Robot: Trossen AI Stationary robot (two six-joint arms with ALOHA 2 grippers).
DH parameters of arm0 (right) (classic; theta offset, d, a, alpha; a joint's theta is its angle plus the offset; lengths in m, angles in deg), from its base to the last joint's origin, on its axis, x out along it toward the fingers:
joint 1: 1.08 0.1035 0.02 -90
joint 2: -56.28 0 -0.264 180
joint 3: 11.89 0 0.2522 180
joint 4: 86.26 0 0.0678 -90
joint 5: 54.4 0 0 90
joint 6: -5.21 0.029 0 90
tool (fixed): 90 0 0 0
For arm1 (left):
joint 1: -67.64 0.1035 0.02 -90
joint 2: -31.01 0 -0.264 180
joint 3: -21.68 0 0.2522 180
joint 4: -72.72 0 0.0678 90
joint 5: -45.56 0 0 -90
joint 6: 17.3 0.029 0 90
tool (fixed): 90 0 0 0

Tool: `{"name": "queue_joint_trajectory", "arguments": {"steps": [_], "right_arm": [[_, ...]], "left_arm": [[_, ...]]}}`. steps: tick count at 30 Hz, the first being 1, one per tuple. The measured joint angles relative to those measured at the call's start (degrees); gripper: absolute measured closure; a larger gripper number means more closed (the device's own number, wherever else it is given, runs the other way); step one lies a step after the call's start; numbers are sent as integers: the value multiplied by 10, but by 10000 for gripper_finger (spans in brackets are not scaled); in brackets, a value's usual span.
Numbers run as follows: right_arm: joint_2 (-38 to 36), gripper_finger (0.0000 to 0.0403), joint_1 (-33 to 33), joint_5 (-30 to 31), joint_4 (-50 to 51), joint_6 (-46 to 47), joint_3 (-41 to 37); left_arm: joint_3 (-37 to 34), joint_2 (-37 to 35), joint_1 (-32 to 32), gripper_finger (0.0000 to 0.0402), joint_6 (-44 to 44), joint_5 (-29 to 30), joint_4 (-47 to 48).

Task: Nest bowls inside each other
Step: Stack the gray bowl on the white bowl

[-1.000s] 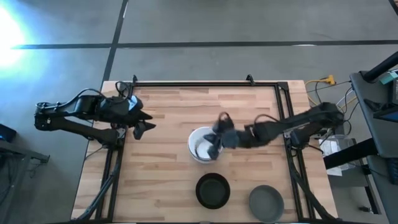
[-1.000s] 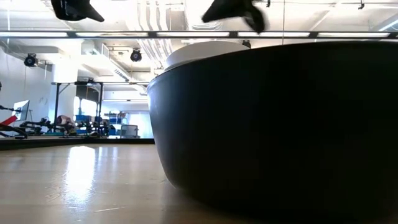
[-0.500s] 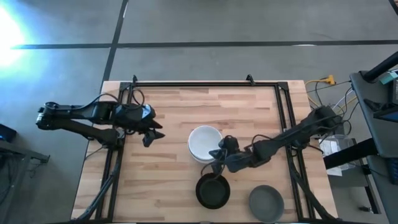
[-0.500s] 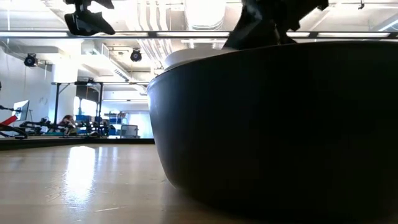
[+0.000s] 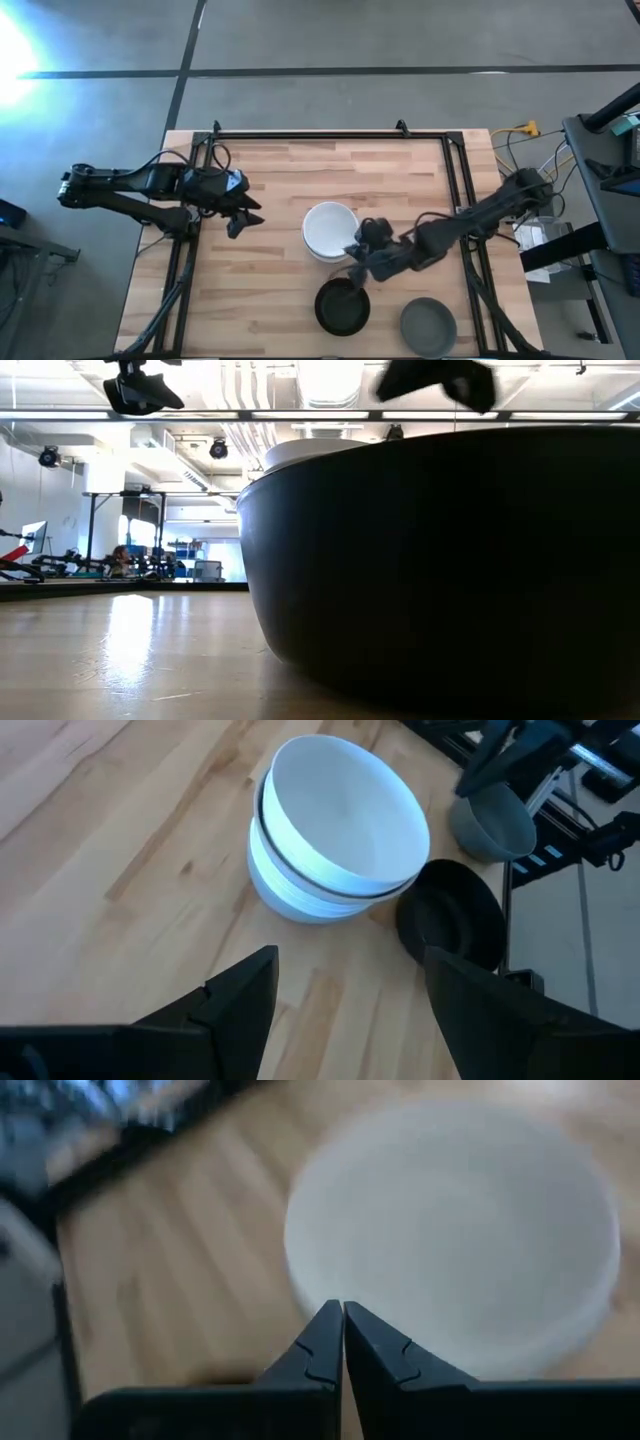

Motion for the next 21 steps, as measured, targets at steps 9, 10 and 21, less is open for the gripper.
{"name": "queue_joint_trajectory", "arguments": {"steps": [9,10,21], "right_arm": [[-71,382,65,-221,295,112,-11],[-78,374,72,-239,322,114,-12],[-122,278,151,-306,377,13,-32]], "left_arm": [[0,3,0,166,4,0,5],[0,5,0,166,5,-1,4],[0,20,0,166,17,-10,5]]}}
